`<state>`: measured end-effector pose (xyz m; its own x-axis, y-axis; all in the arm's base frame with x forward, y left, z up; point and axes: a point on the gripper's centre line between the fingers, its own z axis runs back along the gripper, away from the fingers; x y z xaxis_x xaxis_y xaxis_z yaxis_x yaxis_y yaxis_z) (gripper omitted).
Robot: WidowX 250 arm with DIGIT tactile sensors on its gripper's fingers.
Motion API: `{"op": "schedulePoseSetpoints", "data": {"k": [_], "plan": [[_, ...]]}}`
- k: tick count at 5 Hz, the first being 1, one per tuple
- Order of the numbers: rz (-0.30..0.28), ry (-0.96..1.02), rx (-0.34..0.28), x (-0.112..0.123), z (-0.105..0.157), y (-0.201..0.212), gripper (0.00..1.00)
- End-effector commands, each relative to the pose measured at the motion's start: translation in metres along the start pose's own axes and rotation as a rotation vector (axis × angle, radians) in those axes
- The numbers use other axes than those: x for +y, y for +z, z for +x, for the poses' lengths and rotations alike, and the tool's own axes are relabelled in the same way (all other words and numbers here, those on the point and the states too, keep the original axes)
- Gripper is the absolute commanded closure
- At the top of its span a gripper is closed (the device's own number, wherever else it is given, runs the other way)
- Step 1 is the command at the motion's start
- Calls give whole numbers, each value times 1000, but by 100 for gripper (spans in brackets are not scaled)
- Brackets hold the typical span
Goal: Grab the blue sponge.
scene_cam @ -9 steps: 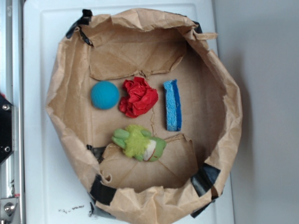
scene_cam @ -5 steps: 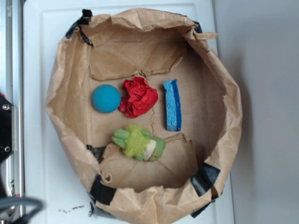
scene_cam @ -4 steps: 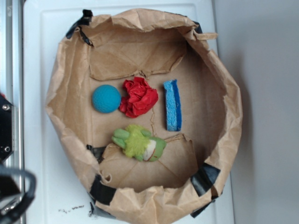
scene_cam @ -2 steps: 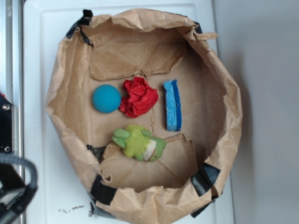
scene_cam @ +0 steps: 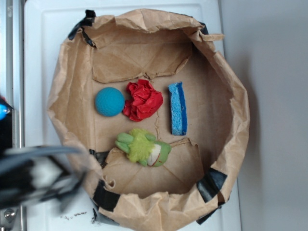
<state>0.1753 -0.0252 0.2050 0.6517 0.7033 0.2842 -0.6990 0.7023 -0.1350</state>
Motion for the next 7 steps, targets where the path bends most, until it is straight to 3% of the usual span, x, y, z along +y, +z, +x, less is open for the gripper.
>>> {"op": "schedulePoseSetpoints", "data": {"k": [1, 3, 4, 6, 7], "plan": [[106, 192, -72, -41, 41, -90, 0], [181, 189, -78, -45, 51, -146, 0], [165, 135, -63, -41, 55, -147, 0], [82, 59, -24, -25, 58, -110, 0], [190, 288, 109, -24, 63, -106, 0]]}}
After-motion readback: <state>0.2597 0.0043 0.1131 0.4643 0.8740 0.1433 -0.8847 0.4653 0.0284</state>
